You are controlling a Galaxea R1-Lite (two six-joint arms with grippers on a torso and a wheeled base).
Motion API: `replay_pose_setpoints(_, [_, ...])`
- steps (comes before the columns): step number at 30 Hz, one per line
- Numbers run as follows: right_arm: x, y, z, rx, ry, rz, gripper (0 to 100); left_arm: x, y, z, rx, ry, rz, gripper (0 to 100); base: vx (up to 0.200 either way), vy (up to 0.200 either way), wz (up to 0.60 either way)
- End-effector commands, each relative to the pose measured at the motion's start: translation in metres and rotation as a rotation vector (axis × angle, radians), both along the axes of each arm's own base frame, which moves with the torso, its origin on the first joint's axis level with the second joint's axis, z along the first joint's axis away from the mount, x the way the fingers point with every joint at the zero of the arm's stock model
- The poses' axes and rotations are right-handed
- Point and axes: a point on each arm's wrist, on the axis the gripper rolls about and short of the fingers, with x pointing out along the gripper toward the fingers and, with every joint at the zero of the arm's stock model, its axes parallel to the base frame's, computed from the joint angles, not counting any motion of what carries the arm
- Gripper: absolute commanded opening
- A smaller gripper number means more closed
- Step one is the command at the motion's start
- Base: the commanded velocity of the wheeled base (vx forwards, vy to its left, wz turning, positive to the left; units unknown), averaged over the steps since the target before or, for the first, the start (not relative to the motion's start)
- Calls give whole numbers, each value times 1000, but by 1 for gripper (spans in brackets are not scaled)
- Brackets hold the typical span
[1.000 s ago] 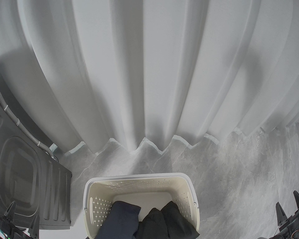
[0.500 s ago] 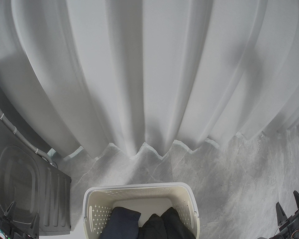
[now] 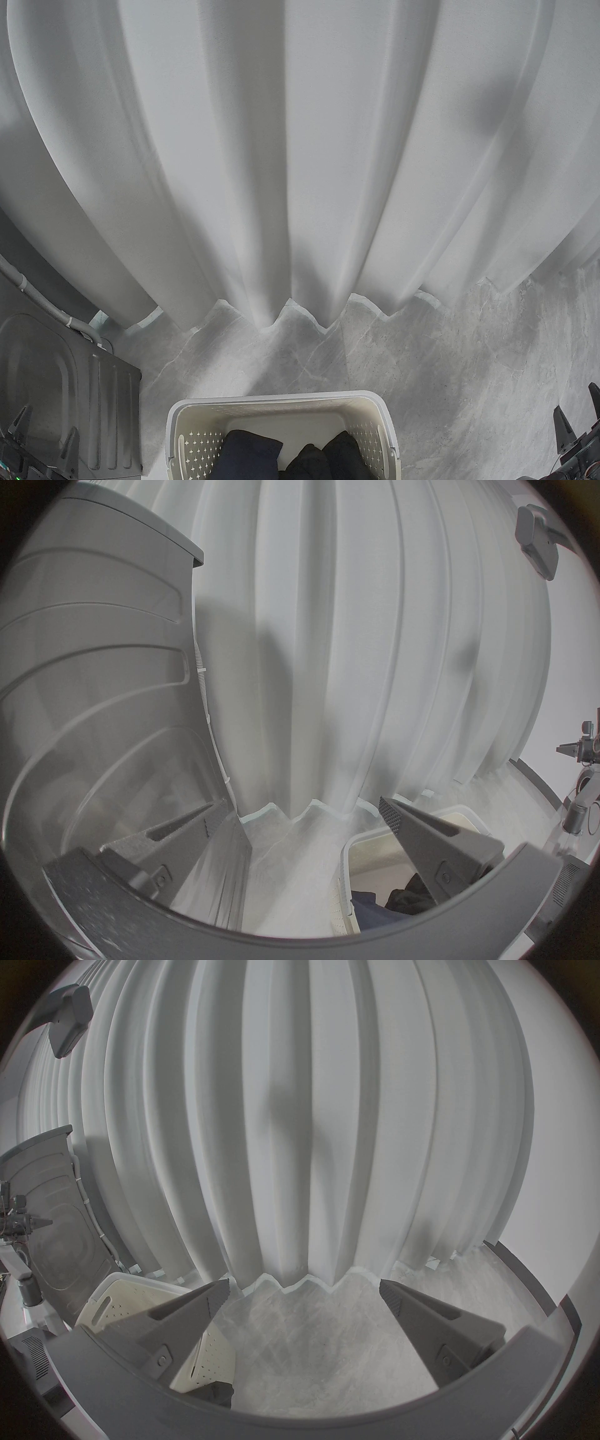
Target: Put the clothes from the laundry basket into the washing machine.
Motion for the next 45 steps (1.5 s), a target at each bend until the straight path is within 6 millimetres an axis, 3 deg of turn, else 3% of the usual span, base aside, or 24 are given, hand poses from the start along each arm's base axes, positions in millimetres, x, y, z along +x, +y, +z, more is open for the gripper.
replay_pose_setpoints(1, [0,0,-5,0,0,1,100,0,0,-5,0,5,0,100,0,0,0])
replay_pose_setpoints(36, [0,0,-5,1,1,-2,100,0,0,-5,0,5,0,100,0,0,0])
replay_pose_setpoints(45, [0,0,-5,1,1,-2,100,0,0,-5,3,5,0,100,-200,0,0])
